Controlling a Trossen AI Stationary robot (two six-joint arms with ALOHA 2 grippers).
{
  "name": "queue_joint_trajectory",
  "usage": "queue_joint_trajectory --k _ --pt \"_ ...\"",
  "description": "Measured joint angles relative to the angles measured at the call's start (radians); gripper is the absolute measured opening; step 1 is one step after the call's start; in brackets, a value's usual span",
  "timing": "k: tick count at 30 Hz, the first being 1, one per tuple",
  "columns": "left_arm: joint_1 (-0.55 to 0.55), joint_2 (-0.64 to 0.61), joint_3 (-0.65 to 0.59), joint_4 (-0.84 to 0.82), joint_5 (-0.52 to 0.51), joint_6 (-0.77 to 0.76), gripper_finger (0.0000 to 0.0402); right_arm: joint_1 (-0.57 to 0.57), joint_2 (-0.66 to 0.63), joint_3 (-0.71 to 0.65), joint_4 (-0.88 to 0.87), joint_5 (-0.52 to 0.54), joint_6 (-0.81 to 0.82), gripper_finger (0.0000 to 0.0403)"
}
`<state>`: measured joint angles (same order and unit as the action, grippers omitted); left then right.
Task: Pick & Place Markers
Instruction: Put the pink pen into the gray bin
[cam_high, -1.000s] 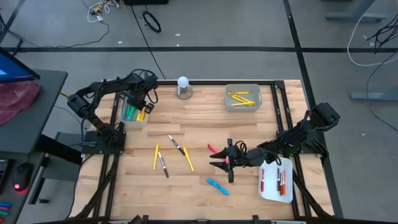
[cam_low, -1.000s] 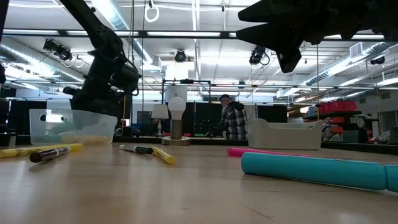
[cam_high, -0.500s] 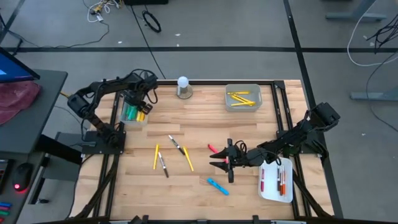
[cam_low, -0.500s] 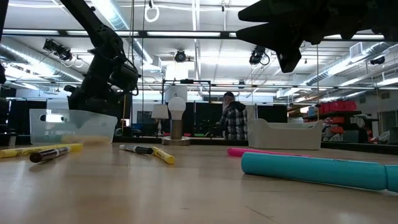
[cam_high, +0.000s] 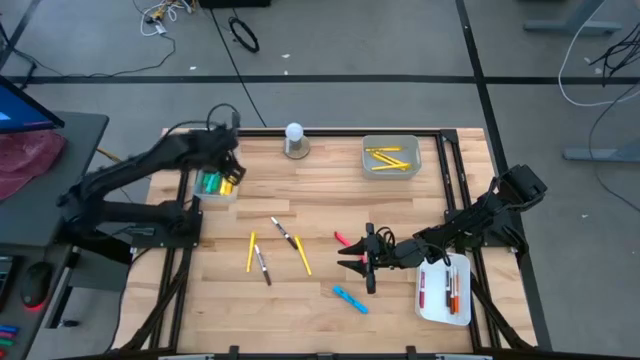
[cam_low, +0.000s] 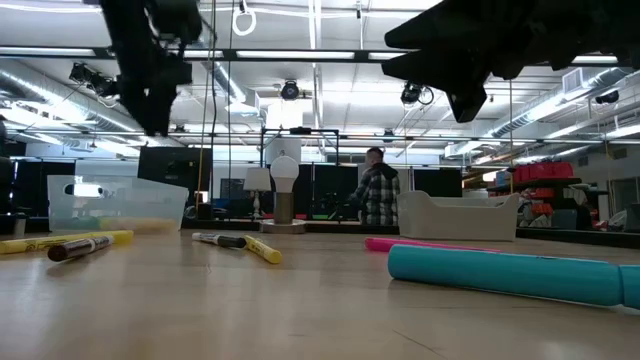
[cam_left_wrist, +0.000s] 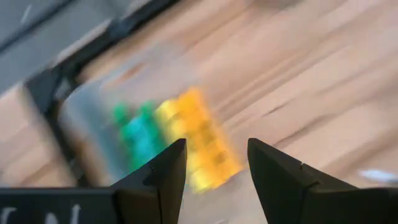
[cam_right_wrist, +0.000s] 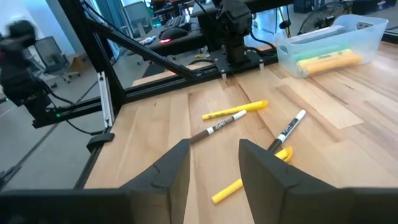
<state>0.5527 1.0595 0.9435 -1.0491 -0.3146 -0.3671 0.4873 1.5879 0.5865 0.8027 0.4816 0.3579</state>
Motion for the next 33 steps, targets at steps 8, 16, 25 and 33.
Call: queue_joint_trajectory --k 8,16,25,33 --pt "-0.389 -0.216 -0.288 0.584 -0.002 0.039 0.0178 -0.004 0.0 0.0 -0.013 0.0 0.045 0.0137" --pt "-0.642 -0.166 -0.639 1.407 -0.001 0.149 0.0178 -0.078 0.0 0.0 -0.081 0.001 0.062 0.016" --pt "-0.743 -0.057 -0.725 1.675 -0.003 0.177 0.0178 -0.046 0.01 0.185 -0.773 -0.001 0.085 0.0233" --pt "-0.767 0.061 -0.724 1.79 -0.027 0.17 0.0178 -0.048 0.025 0.112 -0.833 0.04 0.231 0.0226"
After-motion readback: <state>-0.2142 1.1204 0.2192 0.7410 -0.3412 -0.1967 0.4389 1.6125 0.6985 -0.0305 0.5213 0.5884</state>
